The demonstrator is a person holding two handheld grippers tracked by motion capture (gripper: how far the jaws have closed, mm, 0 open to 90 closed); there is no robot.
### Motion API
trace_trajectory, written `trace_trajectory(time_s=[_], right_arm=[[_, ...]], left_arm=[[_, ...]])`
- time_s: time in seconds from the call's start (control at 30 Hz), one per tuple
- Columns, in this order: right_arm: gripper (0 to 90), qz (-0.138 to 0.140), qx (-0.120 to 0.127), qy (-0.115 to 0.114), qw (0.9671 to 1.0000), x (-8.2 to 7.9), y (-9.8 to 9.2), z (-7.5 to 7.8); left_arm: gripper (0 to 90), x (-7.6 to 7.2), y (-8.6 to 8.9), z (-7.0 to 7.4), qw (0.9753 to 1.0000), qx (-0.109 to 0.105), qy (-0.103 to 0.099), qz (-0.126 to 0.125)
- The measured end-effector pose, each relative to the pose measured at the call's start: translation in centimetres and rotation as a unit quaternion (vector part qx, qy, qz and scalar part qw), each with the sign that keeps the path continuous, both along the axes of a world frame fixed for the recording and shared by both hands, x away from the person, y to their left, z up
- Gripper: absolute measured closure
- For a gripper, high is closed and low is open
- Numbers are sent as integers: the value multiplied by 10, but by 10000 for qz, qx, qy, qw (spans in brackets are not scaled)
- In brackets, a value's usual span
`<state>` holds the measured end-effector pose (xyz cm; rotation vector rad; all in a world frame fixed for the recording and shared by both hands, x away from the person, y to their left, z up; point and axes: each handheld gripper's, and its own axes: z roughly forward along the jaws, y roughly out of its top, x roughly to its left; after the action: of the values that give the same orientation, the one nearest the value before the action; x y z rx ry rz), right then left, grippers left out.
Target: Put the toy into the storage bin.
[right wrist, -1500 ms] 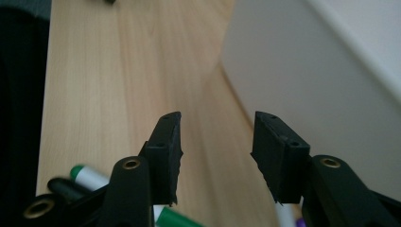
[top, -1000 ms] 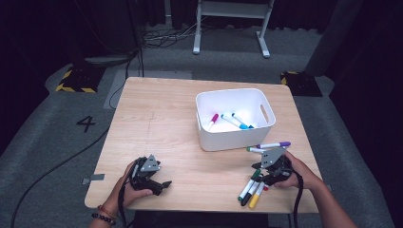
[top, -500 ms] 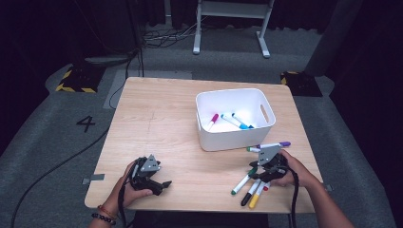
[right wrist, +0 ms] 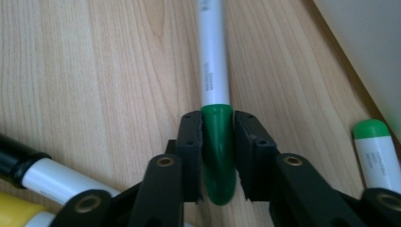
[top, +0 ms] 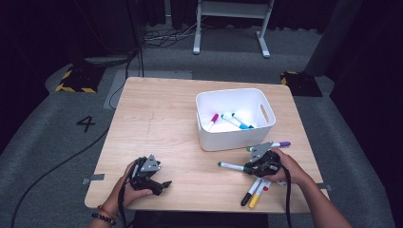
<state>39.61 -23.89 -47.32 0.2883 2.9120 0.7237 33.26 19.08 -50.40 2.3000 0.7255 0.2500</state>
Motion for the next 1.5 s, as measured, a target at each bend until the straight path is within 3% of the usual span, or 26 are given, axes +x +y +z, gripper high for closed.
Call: trace_trajectory(time_s=[0.13, 0.3, 0.5, 0.7, 0.77, 0.9, 1.1, 1.5], right_arm=[[745, -106, -2, -95, 9999, 2, 3, 0], [747, 46, -32, -222, 9997, 0, 6, 0], [747, 57, 293, -424, 9987, -4, 4, 8], [747, 162, 658, -531, 9963, -9, 1, 26], [747, 236, 869, -623, 9940, -12, -1, 35], [747, 322, 1054, -744, 9911, -15, -4, 47], [747, 264, 1172, -916, 9885, -16, -10, 68], [747, 77, 1432, -1371, 9801, -9, -25, 116]], left_arm=[[132, 0, 0, 0, 10000, -7, -1, 1], [133, 0, 0, 0, 10000, -11, -4, 2], [133, 0, 0, 0, 10000, -15, -3, 5], [133, 0, 0, 0, 10000, -10, -3, 1], [132, 0, 0, 0, 10000, -7, -2, 2], [133, 0, 0, 0, 10000, -6, -2, 3], [133, 0, 0, 0, 10000, -2, 3, -2], [133, 0, 0, 0, 10000, -11, -5, 1]])
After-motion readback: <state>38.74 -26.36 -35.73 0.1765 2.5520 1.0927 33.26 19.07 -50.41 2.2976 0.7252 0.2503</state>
